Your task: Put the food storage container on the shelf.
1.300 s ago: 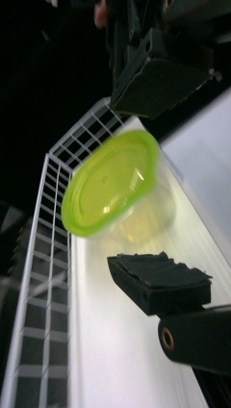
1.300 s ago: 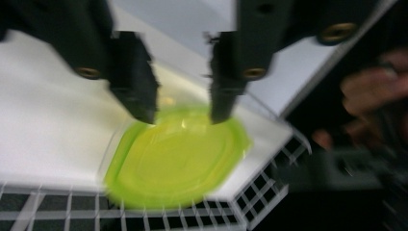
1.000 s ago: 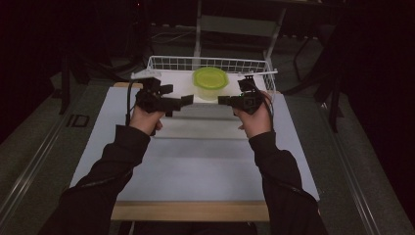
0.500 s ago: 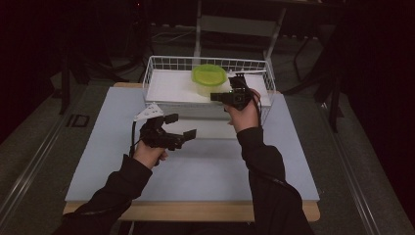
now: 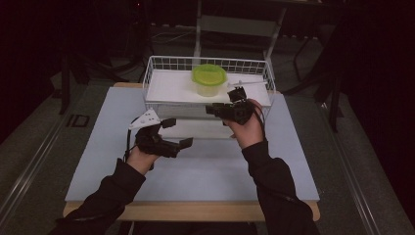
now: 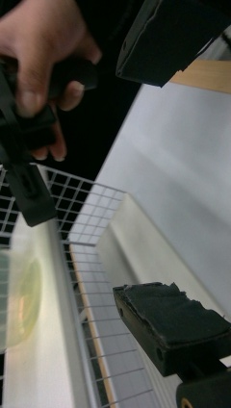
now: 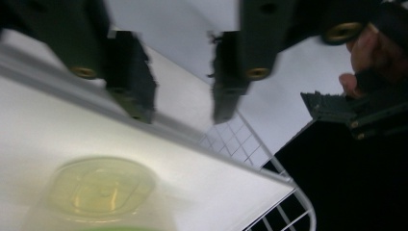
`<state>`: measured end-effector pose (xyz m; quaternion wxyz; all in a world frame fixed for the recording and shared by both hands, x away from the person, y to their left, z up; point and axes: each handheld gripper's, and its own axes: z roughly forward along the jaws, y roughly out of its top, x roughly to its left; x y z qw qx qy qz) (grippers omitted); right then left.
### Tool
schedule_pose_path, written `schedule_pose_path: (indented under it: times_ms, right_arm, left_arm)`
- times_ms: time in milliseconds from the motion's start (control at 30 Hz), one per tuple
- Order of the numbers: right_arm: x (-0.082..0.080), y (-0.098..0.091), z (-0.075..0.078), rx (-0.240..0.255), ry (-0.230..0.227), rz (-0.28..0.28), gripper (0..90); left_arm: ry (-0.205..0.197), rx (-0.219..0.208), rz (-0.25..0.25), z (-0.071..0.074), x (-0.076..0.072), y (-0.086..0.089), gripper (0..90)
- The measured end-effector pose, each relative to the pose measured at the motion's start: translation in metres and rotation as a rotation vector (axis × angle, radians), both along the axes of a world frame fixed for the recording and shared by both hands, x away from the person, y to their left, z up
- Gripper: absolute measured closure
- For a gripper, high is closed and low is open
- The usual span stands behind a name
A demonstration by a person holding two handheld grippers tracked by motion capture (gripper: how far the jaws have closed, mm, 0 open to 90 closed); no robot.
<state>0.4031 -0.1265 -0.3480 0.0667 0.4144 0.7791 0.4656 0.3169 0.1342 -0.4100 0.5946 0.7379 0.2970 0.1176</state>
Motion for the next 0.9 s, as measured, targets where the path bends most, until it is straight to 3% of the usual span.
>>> schedule_pose_path:
  times_ms: [33,167,300,467,600,900]
  right_arm:
    - [-0.010,-0.001,-0.003,-0.001,-0.036,0.029,46.3]
    - [-0.022,-0.002,-0.008,-0.001,-0.069,0.057,35.9]
    - [-0.046,-0.006,-0.018,-0.006,-0.147,0.118,21.3]
    - [-0.063,-0.016,-0.030,0.018,-0.182,0.123,17.7]
    - [-0.071,-0.027,-0.042,0.008,-0.198,0.108,17.7]
    - [-0.091,-0.058,-0.080,-0.018,-0.149,0.097,17.8]
  left_arm:
    - [0.000,0.004,-0.001,-0.001,-0.002,0.000,2.2]
    - [0.000,0.001,-0.010,-0.002,-0.007,0.002,2.2]
    - [-0.002,-0.012,-0.024,-0.005,-0.017,0.007,2.2]
    - [0.010,0.004,-0.031,-0.014,-0.024,0.012,2.2]
    - [0.007,0.020,-0.047,-0.021,-0.028,0.014,2.2]
    - [0.027,0.084,-0.086,-0.037,-0.036,0.016,2.2]
